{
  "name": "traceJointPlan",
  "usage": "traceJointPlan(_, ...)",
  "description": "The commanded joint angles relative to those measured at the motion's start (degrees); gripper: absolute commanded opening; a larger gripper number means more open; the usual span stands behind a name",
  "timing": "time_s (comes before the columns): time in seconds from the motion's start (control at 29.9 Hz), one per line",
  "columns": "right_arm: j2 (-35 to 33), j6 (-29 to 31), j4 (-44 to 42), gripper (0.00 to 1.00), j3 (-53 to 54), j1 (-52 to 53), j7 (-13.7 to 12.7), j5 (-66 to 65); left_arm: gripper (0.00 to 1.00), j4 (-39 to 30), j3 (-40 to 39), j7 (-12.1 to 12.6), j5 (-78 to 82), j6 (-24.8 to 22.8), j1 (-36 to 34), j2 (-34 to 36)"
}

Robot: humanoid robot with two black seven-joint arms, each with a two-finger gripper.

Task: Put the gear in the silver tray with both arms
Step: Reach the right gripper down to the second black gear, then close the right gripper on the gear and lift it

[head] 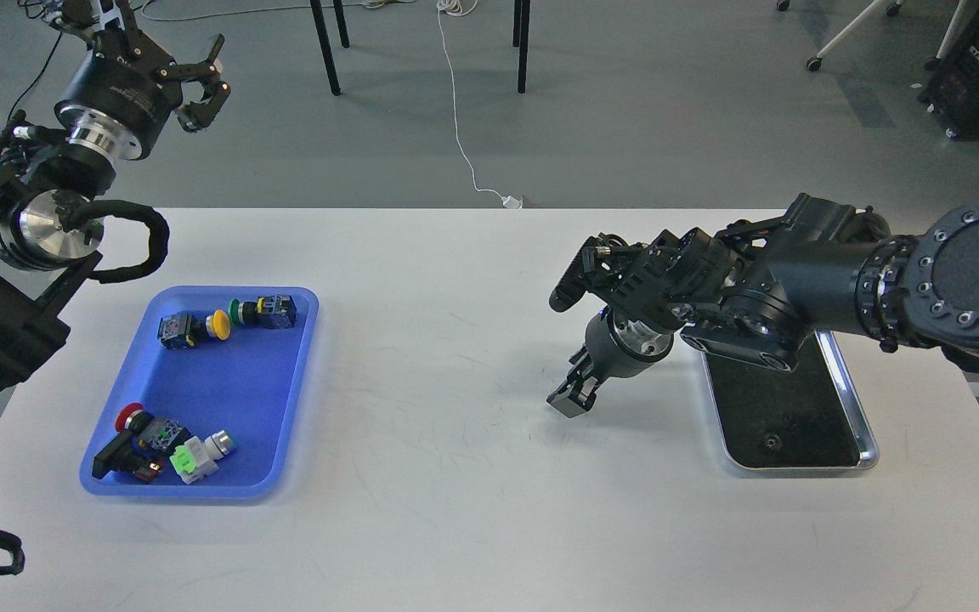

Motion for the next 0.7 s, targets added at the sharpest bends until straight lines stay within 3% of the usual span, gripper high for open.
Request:
traceJointPlan(0.0,0.0,0.0,0.0,0.64,0.1,-0.4,0.0,0.1,0.97,0.0,-0.1,0.1,0.0,0.0,0.0,0.1)
traceJointPlan(0.37,0.0,-0.1,0.0,0.55,0.1,-1.4,0.3,0.3,0.97,0.0,-0.1,0.0,0.0,-0.4,0.0,0.8)
traceJointPlan(0.5,0.0,-0.1,0.0,0.35,0.1,-1.5,0.3,0.3,0.97,0.0,-0.1,0.0,0.0,-0.4,0.1,0.8)
traceJointPlan(0.67,0.0,-0.1,0.0,0.29,-0.2,-1.5,0.3,0.2,0.97,0.0,-0.1,0.0,0.0,-0.4,0.2,1.2)
